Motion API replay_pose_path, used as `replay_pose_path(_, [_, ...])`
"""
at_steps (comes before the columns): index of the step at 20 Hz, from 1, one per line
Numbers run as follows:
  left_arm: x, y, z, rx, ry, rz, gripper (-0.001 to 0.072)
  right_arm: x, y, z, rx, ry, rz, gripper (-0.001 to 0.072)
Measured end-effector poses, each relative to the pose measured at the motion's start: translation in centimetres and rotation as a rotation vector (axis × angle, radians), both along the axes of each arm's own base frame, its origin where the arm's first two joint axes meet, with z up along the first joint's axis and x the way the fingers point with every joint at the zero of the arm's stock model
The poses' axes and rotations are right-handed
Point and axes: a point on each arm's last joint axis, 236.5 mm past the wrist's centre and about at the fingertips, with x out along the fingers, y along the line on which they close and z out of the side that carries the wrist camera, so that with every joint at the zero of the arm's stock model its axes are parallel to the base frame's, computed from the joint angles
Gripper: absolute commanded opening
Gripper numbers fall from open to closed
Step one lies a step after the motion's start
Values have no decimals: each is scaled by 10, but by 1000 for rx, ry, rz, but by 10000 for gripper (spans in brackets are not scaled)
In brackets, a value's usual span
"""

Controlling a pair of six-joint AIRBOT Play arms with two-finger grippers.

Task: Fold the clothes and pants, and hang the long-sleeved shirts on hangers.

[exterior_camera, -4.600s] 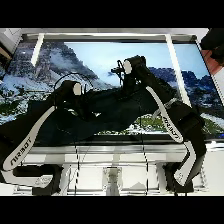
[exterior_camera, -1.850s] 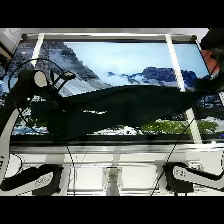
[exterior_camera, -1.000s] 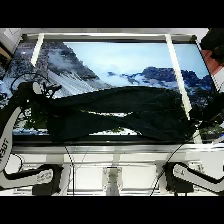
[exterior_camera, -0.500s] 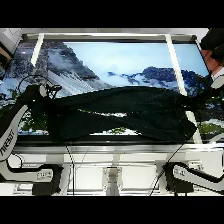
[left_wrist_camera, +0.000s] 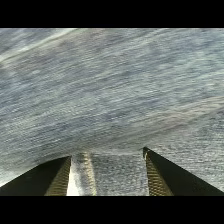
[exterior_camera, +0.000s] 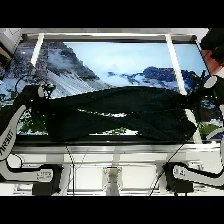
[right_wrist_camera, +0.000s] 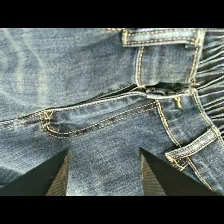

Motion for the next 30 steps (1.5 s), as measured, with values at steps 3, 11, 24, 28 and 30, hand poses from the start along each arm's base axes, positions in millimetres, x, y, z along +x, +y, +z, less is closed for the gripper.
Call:
replay_pose_path(3, [-7, 6, 1, -74, 8, 67, 470, 2, -1, -1, -5, -4, 0, 480])
replay_pose_path(11, [-8, -18, 2, -377, -7, 219, 228, 5, -3, -1, -15, -20, 11, 480])
replay_pose_path(24, [108, 41, 69, -419, -488, 451, 25, 25, -16, -18, -60, -62, 14, 479])
replay_pose_path(28, [123, 66, 89, -420, -571, 513, 26, 30, -18, -42, -55, -33, 11, 477])
replay_pose_path(30, [124, 71, 90, -422, -577, 526, 26, 36, -12, -53, -24, -33, 9, 353])
